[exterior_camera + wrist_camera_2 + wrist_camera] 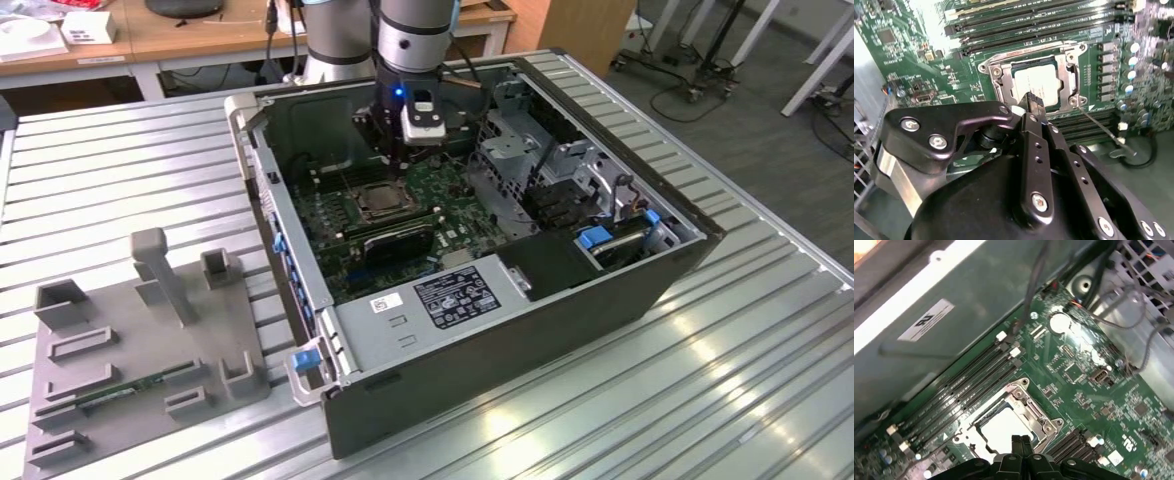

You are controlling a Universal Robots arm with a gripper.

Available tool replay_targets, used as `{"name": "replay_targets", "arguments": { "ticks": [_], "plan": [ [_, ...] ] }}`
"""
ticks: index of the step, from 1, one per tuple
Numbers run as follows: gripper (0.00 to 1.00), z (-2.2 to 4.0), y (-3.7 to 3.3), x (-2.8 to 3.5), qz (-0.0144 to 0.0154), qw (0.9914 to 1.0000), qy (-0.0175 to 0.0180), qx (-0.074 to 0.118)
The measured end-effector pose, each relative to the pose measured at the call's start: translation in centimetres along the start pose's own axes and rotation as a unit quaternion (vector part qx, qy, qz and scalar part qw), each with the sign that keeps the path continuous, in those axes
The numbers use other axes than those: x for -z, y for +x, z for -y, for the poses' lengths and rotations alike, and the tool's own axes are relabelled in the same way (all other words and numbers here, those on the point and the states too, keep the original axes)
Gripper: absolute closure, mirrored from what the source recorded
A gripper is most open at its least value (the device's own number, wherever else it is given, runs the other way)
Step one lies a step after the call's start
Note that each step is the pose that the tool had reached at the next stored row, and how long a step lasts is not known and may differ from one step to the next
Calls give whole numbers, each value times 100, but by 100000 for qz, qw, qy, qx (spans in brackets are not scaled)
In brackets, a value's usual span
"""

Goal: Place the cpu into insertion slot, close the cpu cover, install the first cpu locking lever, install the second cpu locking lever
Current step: 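Close the cpu cover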

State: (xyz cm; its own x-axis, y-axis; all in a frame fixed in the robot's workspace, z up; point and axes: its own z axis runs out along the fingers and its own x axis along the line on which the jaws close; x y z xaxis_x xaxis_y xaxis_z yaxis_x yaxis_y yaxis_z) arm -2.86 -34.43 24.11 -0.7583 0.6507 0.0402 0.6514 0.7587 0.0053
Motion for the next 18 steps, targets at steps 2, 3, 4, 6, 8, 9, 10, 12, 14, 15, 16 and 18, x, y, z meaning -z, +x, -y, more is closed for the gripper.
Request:
{"name": "replay_targets", "arguments": {
  "ticks": [2, 3, 4, 6, 8, 9, 10, 12, 14, 15, 16, 18],
  "plan": [
    [89, 0, 0, 0, -6, 99994, 43, 1092],
    [89, 0, 0, 0, -11, 99990, 54, 1411],
    [89, 0, 0, 0, -11, 99985, 69, 1707],
    [89, 1, 1, 0, -14, 99974, 90, 2296],
    [89, 1, 2, 0, -17, 99958, 117, 2910],
    [89, 2, 2, 0, -20, 99949, 129, 3198],
    [89, 2, 2, 0, -22, 99939, 140, 3486],
    [89, 2, 3, -1, -25, 99918, 160, 4046],
    [89, 3, 4, 0, -26, 99893, 184, 4617],
    [89, 3, 4, -1, -30, 99880, 196, 4892],
    [89, 3, 4, 0, -29, 99866, 207, 5163],
    [89, 4, 4, 0, -31, 99853, 216, 5408]
  ]
}}
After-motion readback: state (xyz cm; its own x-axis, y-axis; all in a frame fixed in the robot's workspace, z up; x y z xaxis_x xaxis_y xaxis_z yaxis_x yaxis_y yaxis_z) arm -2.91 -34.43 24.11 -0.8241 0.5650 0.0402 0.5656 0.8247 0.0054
